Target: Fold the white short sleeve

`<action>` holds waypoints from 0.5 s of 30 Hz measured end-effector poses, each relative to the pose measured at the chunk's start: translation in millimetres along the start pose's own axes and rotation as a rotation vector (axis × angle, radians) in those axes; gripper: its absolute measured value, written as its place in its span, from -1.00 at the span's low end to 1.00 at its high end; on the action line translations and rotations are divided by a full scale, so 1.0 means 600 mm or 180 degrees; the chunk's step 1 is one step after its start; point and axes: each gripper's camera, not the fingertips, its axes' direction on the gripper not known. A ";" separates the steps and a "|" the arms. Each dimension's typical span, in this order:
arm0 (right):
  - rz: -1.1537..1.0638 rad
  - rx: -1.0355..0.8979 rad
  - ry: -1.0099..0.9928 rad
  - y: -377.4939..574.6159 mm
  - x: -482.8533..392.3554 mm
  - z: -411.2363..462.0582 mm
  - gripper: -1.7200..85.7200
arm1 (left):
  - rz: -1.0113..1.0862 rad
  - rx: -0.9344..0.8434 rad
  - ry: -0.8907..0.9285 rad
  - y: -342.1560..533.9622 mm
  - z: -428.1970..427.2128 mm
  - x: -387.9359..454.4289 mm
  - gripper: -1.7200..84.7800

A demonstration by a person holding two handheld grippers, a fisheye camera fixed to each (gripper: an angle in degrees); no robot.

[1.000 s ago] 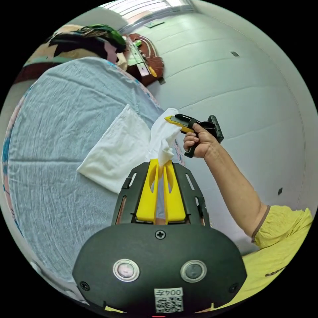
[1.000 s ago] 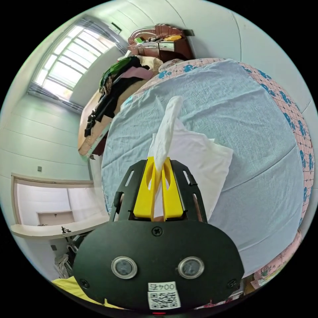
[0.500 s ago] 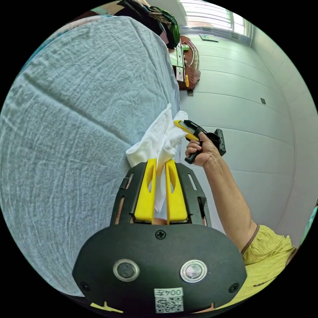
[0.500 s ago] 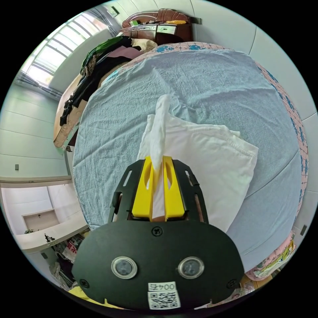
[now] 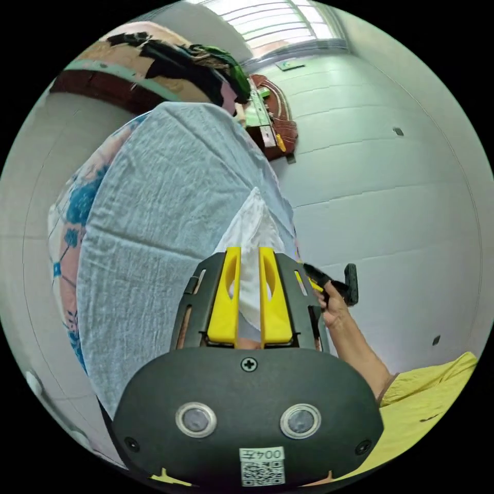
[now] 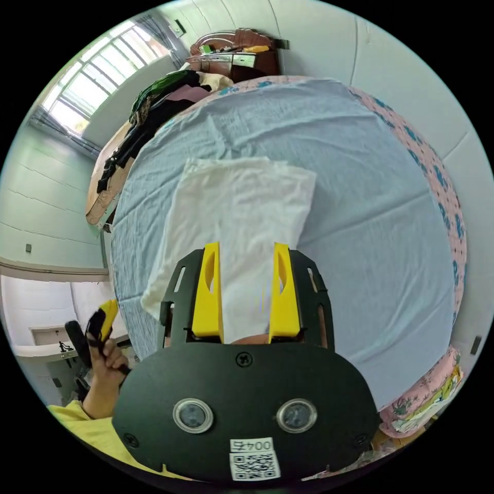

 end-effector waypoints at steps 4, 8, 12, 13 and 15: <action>0.0275 -0.0379 -0.0227 0.127 0.059 0.046 -0.63 | 0.0420 -0.0413 0.0121 -0.035 0.088 0.050 -0.85; 0.0477 -0.0478 -0.0588 0.191 0.075 0.072 -0.65 | 0.0740 -0.0781 -0.0008 -0.057 0.181 0.083 -0.85; 0.0371 -0.0546 -0.0600 0.204 0.057 0.084 -0.66 | 0.0828 -0.0948 -0.0177 -0.067 0.242 0.093 -0.84; 0.0369 -0.0514 -0.0591 0.202 0.055 0.083 -0.68 | 0.0856 -0.0992 -0.0234 -0.068 0.259 0.096 -0.84; 0.0246 -0.0513 -0.0686 0.197 0.049 0.083 -0.77 | 0.0881 -0.1028 -0.0432 -0.067 0.279 0.095 -0.84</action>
